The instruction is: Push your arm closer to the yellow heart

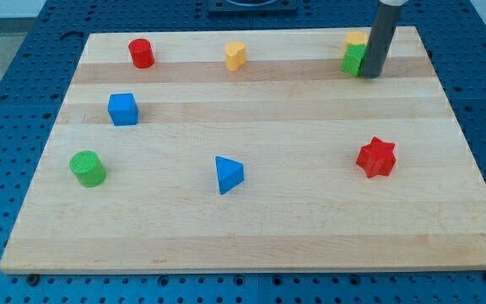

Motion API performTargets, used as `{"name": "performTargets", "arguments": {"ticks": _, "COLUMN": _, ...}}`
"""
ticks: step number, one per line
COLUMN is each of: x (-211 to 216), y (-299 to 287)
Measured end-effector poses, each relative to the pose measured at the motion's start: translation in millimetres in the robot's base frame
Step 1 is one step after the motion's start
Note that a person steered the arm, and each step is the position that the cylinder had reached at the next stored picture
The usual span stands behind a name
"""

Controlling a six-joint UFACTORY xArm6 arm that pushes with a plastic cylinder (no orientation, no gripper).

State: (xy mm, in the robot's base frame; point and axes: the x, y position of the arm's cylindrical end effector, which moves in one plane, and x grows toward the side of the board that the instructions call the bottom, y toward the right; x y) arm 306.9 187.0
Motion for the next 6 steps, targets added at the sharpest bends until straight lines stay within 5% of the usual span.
{"name": "performTargets", "arguments": {"ticks": 1, "x": 25.0, "y": -13.5}}
{"name": "performTargets", "arguments": {"ticks": 4, "x": 47.4, "y": -227.1}}
{"name": "performTargets", "arguments": {"ticks": 6, "x": -21.1, "y": -269.8}}
